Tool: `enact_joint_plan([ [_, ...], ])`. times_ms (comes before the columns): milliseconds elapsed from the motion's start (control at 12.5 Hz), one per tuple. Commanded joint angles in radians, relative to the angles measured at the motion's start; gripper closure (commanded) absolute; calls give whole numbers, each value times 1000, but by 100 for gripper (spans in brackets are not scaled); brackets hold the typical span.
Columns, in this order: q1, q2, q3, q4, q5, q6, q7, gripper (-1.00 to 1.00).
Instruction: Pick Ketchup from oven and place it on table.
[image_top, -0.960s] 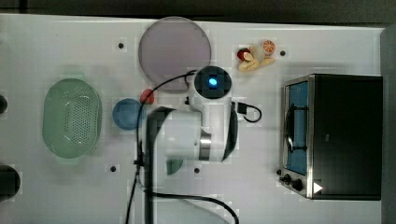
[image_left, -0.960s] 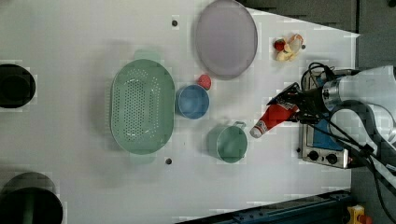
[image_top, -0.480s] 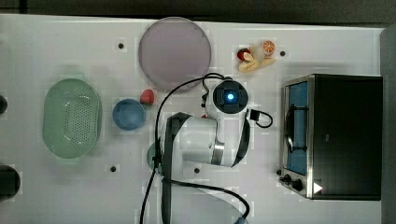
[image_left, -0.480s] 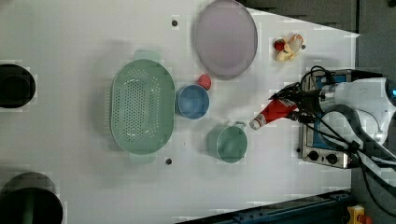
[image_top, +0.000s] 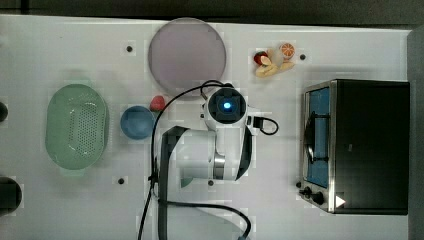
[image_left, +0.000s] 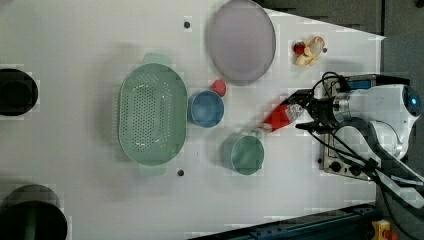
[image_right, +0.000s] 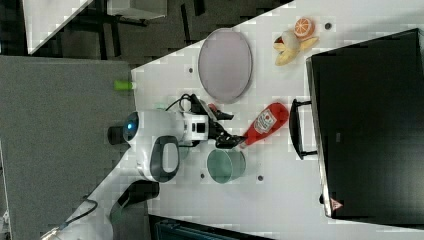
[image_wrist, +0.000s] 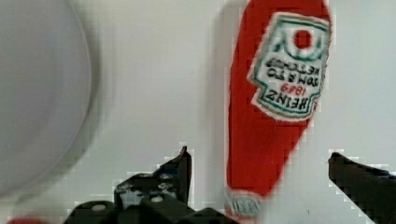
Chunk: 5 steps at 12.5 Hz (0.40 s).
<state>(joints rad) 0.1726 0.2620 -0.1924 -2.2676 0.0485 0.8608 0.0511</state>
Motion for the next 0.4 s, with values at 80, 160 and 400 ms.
enact_joint_plan([
  [80, -15, -178, -12, 90, 23, -67, 27, -100],
  [160, -15, -218, -13, 116, 23, -126, 27, -100],
  [400, -16, -308, -13, 230, 22, -299, 27, -100],
])
